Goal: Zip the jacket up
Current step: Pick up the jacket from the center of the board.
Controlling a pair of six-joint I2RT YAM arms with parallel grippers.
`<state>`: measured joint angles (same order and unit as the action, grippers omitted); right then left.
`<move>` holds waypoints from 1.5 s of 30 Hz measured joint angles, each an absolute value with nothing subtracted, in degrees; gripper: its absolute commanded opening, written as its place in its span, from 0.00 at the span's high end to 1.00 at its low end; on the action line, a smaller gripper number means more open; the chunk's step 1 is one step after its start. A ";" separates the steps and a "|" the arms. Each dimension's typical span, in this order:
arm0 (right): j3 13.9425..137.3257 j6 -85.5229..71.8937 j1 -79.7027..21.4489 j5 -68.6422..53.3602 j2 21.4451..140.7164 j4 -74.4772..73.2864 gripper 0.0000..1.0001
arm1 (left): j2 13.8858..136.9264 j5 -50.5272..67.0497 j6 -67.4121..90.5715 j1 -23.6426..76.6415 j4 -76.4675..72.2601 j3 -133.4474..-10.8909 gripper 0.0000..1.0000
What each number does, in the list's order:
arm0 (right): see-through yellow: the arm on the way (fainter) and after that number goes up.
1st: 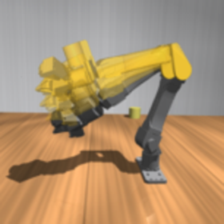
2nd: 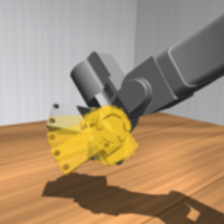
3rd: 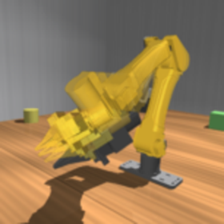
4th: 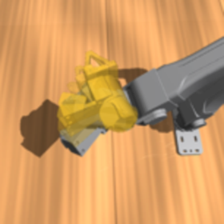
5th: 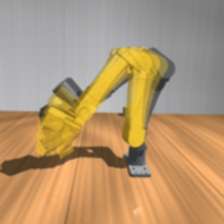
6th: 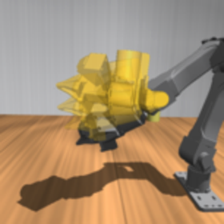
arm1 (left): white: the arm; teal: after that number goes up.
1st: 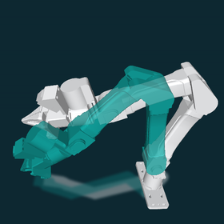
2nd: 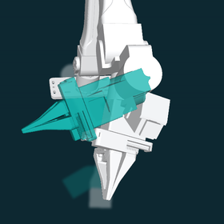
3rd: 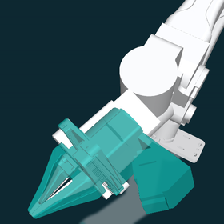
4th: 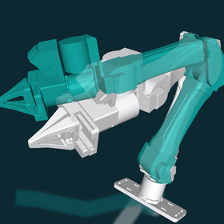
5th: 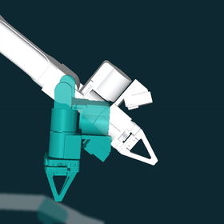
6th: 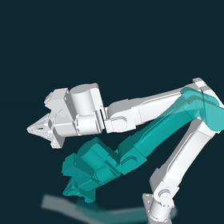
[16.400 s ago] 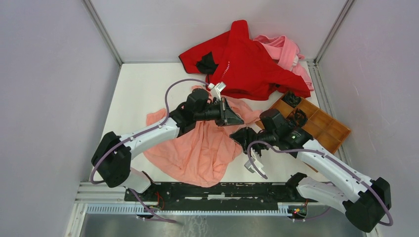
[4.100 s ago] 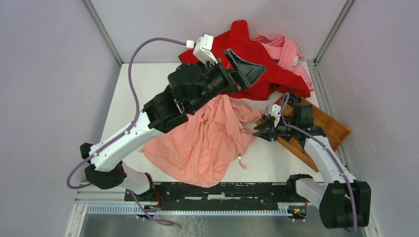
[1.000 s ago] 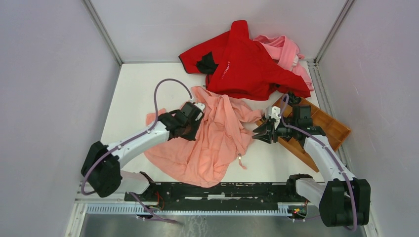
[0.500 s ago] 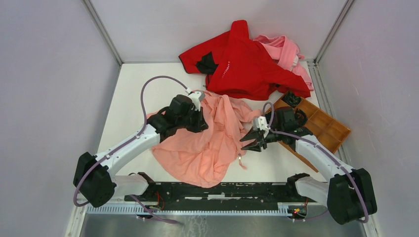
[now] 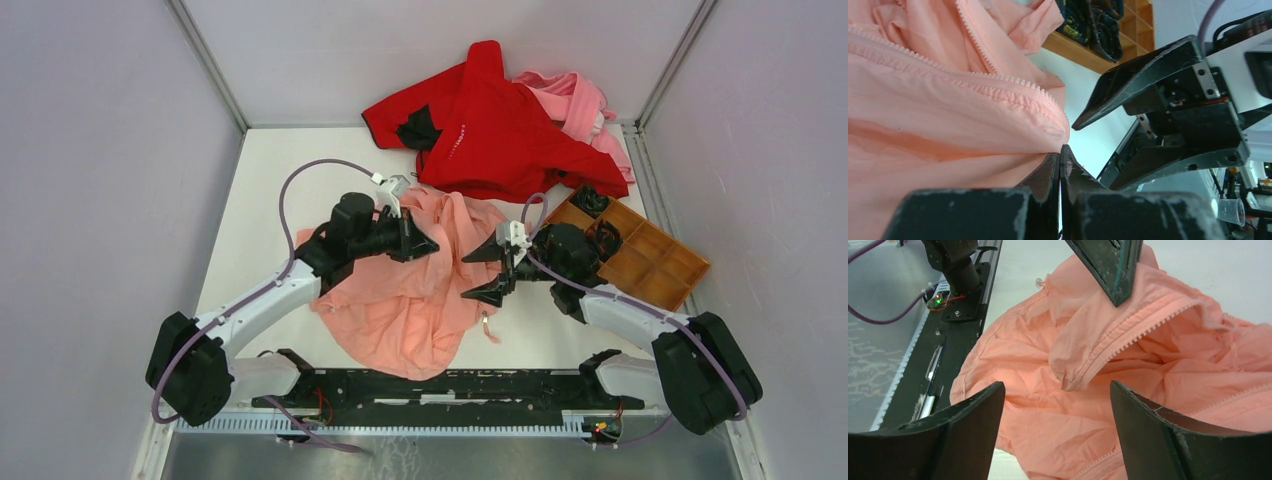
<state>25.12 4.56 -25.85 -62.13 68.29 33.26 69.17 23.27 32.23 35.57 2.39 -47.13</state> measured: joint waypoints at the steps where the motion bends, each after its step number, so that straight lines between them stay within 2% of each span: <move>1: 24.03 2.07 -25.89 -61.41 68.75 36.27 0.09 | 69.14 24.16 32.71 35.57 0.67 -46.48 0.98; 9: 19.73 -8.62 -27.27 -58.74 72.01 49.80 0.06 | 69.14 30.33 34.81 35.35 -8.62 -42.24 0.98; 13: 19.73 -11.03 -28.75 -57.89 74.39 53.12 0.11 | 69.14 33.12 36.21 35.35 -12.82 -40.88 0.98; 22: 19.73 -14.68 -30.83 -56.53 78.26 55.99 0.52 | 69.17 36.29 38.06 35.35 -18.65 -40.12 0.98; 26: 19.73 -15.66 -31.42 -56.69 78.52 56.55 0.75 | 69.17 36.60 38.39 35.35 -19.90 -39.88 0.98; 32: 19.81 -15.84 -31.51 -57.23 78.48 55.61 0.97 | 69.14 36.56 38.41 34.72 -20.69 -38.76 0.98; 35: 19.88 -15.73 -31.51 -58.15 78.43 54.68 1.00 | 68.93 36.07 38.41 34.17 -20.62 -38.02 0.98; 36: 20.03 -15.59 -31.51 -58.50 78.46 54.24 1.00 | 68.75 35.73 38.39 34.02 -20.18 -37.93 0.94; 41: 23.44 -13.47 -31.51 -61.41 78.43 48.21 1.00 | 67.00 30.41 38.13 33.67 -15.94 -37.89 0.47; 45: 24.67 -12.12 -31.51 -63.16 78.43 44.97 1.00 | 63.81 26.94 37.71 33.43 -12.40 -37.19 0.29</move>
<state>24.67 -12.12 -31.51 -63.16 78.43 44.97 63.81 26.94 37.71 33.43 -12.40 -37.19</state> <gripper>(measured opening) 0.022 0.603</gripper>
